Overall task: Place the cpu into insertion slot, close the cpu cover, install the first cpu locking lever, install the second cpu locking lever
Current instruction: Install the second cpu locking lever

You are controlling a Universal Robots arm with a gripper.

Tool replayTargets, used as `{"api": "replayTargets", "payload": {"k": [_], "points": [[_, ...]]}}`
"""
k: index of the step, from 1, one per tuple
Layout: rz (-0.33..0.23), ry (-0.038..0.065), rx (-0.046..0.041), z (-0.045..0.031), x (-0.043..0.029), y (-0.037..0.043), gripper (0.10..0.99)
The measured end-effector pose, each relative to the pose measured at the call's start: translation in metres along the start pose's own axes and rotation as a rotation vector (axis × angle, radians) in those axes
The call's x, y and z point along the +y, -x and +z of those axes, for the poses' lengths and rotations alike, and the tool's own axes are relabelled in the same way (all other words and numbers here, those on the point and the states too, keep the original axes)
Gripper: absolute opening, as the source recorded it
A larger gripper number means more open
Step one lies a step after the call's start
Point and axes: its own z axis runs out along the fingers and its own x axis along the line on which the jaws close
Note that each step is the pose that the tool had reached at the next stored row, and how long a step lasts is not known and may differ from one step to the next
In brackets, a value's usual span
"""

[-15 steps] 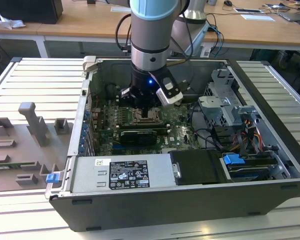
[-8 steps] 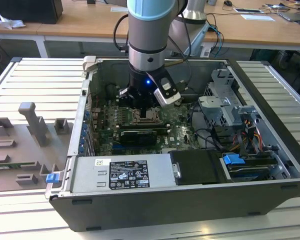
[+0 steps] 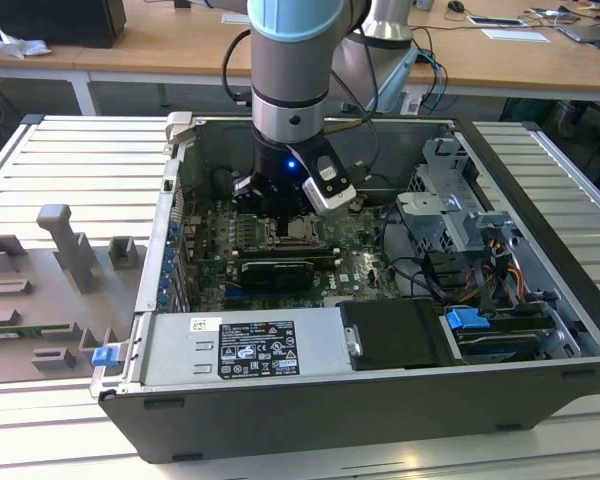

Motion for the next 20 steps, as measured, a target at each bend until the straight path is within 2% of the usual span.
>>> {"api": "replayTargets", "payload": {"k": [4, 6, 7, 9, 20], "points": [[0.0, 0.01, -0.0007, 0.0047, -0.0004, -0.0002, 0.106], [-0.001, 0.025, -0.0015, 0.0061, -0.0007, -0.0007, 0.106], [-0.001, 0.036, -0.0023, 0.0063, -0.0013, -0.0009, 0.106], [-0.001, 0.044, -0.0029, 0.0061, -0.0032, -0.0013, 0.106], [-0.001, 0.046, -0.003, 0.0055, -0.0099, -0.0053, 0.106]]}}
